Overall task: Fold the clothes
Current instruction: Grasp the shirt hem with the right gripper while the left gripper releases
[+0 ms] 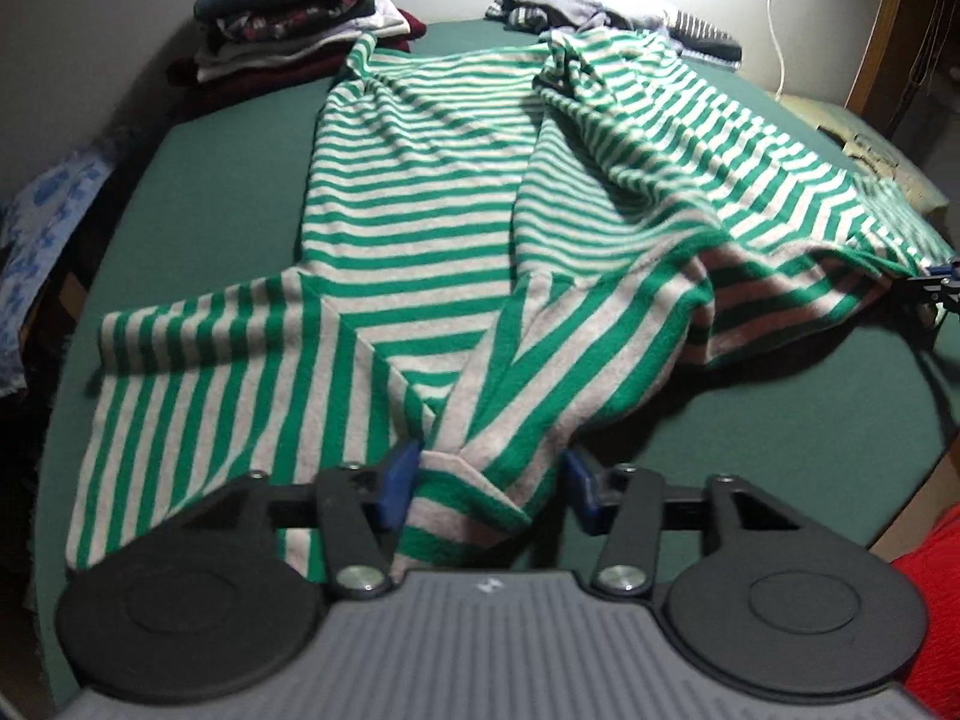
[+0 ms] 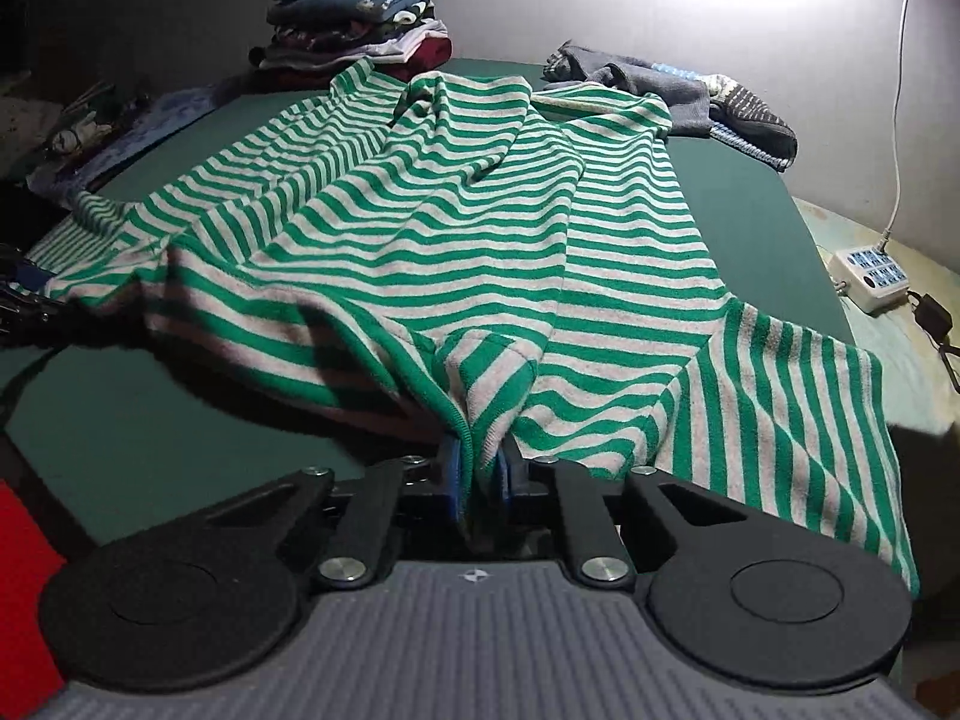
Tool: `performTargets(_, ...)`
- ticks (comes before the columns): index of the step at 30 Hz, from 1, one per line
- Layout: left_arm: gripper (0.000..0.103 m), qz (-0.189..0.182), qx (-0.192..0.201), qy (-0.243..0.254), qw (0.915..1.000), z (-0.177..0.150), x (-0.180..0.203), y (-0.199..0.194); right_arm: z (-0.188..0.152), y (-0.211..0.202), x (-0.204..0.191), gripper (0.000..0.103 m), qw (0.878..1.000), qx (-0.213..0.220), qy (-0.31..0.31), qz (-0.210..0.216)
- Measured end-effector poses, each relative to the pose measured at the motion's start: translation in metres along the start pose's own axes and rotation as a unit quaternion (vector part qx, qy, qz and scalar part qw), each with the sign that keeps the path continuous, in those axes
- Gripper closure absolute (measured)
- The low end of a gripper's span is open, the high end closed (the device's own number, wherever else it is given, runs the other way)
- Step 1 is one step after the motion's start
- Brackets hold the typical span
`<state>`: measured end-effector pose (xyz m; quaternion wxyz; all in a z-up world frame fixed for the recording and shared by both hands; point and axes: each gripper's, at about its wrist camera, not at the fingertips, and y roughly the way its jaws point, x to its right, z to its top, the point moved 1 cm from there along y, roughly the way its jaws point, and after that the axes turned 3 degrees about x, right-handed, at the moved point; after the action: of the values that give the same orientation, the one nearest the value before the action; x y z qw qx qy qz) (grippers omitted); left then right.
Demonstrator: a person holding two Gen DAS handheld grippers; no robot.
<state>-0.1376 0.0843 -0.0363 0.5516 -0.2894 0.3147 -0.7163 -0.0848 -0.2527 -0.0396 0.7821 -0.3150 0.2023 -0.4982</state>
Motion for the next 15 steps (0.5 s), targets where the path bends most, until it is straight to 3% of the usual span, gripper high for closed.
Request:
performTargets(4,0.08,-0.019,-0.004,0.022,0.9996,-0.003,-0.004,-0.004,0.005,-0.013,0.006,0.095,0.999,-0.022,-0.038,0.014)
performTargets(8,0.08,-0.045,-0.02,0.044,0.9978,-0.011,-0.009,-0.015,-0.003,-0.012,0.011,0.095,0.994,-0.07,-0.076,0.023)
performTargets(10,0.074,-0.049,-0.029,0.063,0.9964,-0.012,-0.008,-0.019,-0.001,-0.011,0.008,0.089,0.994,-0.071,-0.074,0.034)
performTargets(11,0.068,-0.049,-0.019,0.067,0.9963,-0.008,-0.009,-0.025,0.002,-0.014,0.007,0.078,0.995,-0.064,-0.065,0.042)
performTargets(13,0.034,-0.053,0.011,0.066,0.9964,0.004,-0.011,-0.037,0.01,-0.018,0.006,0.064,0.996,-0.049,-0.049,0.058)
performTargets(15,0.013,-0.07,0.056,0.048,0.9948,0.02,-0.015,-0.047,0.022,-0.025,0.015,0.05,0.996,-0.011,0.026,0.081)
